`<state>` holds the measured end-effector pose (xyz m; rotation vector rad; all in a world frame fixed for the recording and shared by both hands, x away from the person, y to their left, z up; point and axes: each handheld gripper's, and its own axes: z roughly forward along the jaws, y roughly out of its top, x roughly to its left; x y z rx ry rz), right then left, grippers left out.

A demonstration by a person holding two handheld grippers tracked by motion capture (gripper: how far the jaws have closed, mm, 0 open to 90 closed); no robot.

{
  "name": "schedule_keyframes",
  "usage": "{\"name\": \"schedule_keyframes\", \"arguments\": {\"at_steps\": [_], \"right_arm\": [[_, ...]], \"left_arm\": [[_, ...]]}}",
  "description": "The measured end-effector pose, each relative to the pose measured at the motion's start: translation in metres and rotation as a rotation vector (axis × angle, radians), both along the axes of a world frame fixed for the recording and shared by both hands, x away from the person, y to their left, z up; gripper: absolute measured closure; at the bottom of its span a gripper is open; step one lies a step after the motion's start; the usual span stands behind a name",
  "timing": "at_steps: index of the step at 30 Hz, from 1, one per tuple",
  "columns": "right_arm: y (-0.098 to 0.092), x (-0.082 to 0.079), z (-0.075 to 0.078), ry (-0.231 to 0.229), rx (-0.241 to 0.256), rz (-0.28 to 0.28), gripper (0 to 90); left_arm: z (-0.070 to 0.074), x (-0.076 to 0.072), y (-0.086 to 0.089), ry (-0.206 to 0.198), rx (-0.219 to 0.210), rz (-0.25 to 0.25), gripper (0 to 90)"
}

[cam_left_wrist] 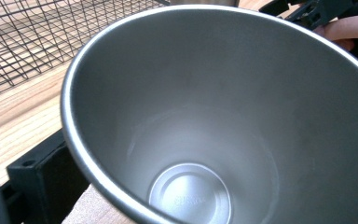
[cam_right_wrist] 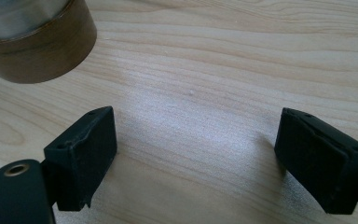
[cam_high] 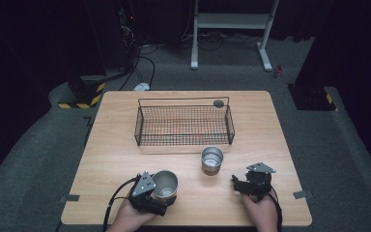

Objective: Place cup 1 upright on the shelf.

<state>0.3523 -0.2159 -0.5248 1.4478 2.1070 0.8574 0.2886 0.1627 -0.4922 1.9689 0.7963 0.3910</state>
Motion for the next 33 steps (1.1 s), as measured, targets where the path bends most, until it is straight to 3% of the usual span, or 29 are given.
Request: {"name": "schedule_keyframes", "arguments": {"at_steps": [14,19,33], "right_arm": [[0.0,-0.0001,0.0,0.0,0.0,0.0,12.6],[0.0,0.0,0.0,0.0,0.0,0.0,12.7],[0.0,0.0,0.0,0.0,0.0,0.0,12.6]], "left_arm": [[-0.0021,0.0001,0.0002,-0.018,0.012,0.005,3.8],[-0.0023,-0.0022,0.0024,-0.051,0.006,-0.013,15.5],[0.0001,-0.001,0.0073,-0.062,-0.007,0.015,16.3]]}}
